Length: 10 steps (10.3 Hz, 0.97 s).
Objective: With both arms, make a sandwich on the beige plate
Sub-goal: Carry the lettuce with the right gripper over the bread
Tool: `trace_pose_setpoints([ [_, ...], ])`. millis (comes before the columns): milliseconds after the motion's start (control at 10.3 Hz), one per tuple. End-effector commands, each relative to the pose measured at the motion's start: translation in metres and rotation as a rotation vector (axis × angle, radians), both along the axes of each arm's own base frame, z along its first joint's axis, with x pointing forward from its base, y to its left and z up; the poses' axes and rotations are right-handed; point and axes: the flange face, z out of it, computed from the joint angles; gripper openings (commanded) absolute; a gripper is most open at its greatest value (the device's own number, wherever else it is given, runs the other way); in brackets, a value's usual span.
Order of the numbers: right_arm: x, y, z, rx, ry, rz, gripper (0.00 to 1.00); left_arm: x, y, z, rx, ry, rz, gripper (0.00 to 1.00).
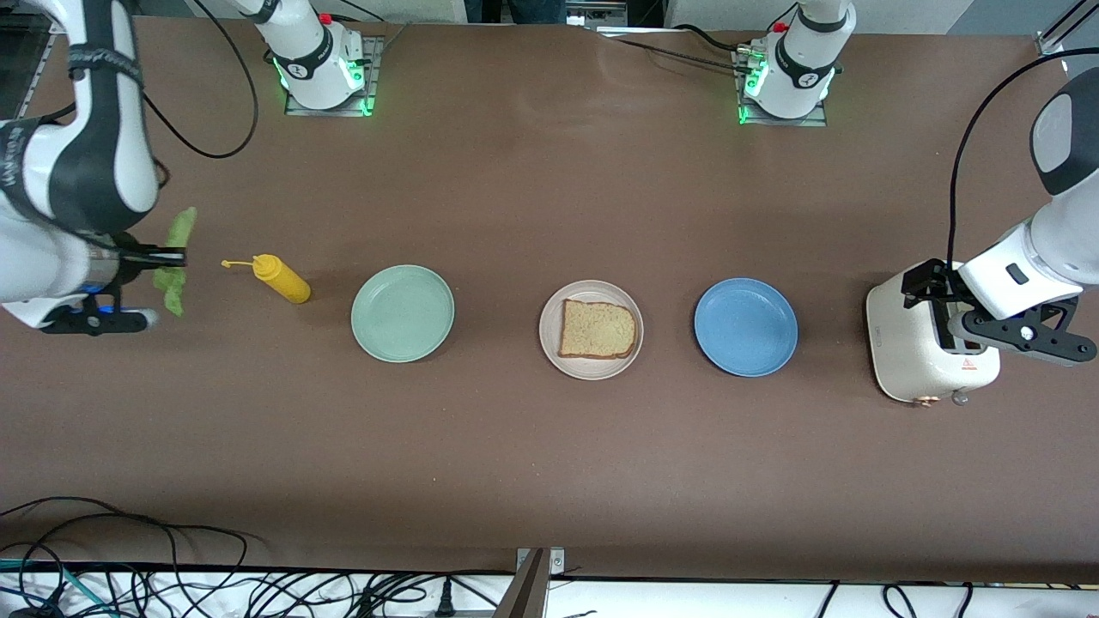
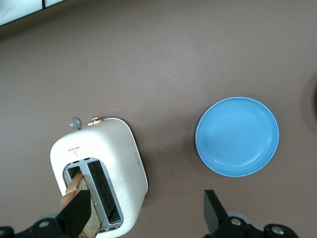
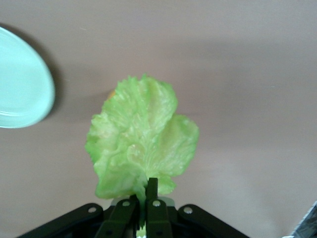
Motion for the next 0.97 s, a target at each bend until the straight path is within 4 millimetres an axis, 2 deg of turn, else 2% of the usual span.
trace_pose_setpoints([
  [0,-0.006,0.105,0.006,-0.019,-0.028,-0.145,0.0,-0.002,-0.001,0.002,0.021,0.002,0.0,1.0],
  [97,-0.015,0.157,-0.002,-0.005,-0.026,-0.24,0.0,-0.002,0.001,0.003,0.022,0.001,0.001,1.0],
  [194,-0.019,0.199,-0.008,0.015,-0.051,-0.357,0.0,-0.002,0.001,0.003,0.023,0.001,0.001,1.0],
  [387,-0.028,0.275,-0.035,0.051,-0.091,-0.515,0.0,-0.002,0.002,0.004,0.022,-0.001,0.003,1.0],
  [677,-0.026,0.36,-0.077,0.13,-0.121,-0.813,0.0,-0.002,0.005,0.001,0.026,0.004,0.005,1.0],
  [774,-0.029,0.382,-0.092,0.124,-0.1,-0.861,0.0,0.001,0.016,-0.004,0.03,0.01,0.018,1.0],
  [871,-0.041,0.414,-0.109,0.105,-0.092,-0.868,0.0,0.001,0.027,-0.007,0.031,0.013,0.025,1.0],
])
